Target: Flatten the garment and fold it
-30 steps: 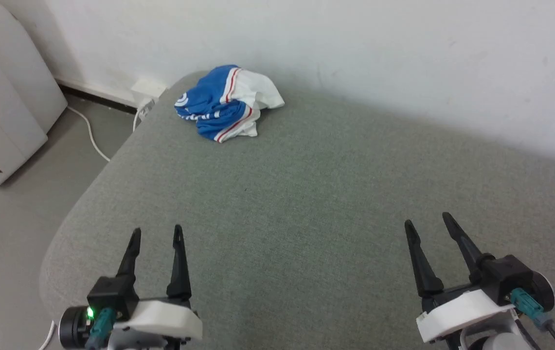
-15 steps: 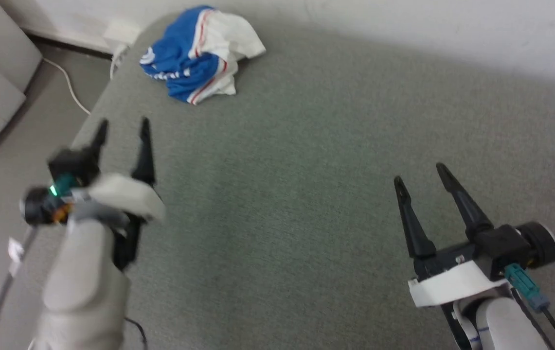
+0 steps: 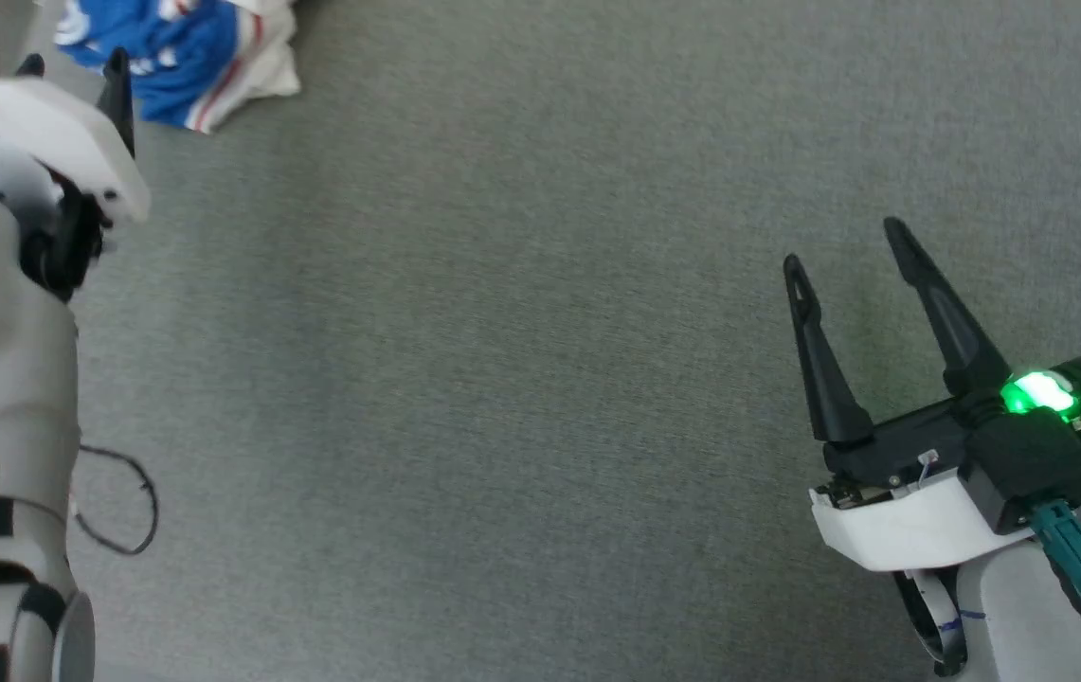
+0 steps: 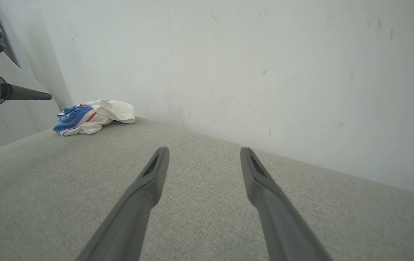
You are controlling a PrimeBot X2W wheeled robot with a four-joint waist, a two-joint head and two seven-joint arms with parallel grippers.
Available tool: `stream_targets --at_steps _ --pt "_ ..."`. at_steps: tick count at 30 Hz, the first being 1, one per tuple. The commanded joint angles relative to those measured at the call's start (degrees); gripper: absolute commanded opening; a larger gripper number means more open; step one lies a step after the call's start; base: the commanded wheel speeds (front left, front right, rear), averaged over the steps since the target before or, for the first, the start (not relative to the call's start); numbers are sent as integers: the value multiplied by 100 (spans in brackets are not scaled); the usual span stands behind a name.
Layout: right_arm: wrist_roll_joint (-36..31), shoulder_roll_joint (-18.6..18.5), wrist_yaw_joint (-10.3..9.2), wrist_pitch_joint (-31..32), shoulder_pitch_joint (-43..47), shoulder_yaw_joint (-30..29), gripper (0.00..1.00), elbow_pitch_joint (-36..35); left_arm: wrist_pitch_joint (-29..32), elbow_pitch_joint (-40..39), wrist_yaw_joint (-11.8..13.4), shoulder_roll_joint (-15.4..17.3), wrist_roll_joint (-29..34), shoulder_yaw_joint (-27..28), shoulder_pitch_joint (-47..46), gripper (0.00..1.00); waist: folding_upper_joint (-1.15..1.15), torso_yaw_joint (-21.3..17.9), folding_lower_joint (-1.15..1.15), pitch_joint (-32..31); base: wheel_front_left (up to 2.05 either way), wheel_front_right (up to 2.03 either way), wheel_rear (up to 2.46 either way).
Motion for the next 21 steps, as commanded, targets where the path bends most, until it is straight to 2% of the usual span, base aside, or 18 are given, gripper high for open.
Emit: stream_targets --at_steps 1,6,10,18,19,21 --pt "-44 -23 -5 66 -110 25 100 -183 317 218 -39 -28 -409 -8 -296 100 0 -516 -2 642 0 0 0" --pt "-73 -19 -5 140 -125 -7 100 -422 951 246 -42 139 -1037 -337 -699 100 0 -647 -2 830 0 0 0" --pt "-87 -14 -5 168 -122 -15 100 -562 1527 262 -43 456 -1584 -577 -918 100 0 -758 -2 968 0 0 0" --pt "-94 -6 -5 138 -119 -45 100 -613 2678 354 -43 799 -2495 -998 -901 100 0 -870 -2 1082 0 0 0" --pt "-98 -4 -5 134 -118 -54 100 -612 2774 305 -43 815 -2610 -1060 -869 0 0 -864 -2 1087 0 0 0" --pt "-106 -2 -5 128 -119 -77 100 -598 2973 171 -43 830 -2855 -1200 -778 0 0 -841 -2 1079 0 0 0"
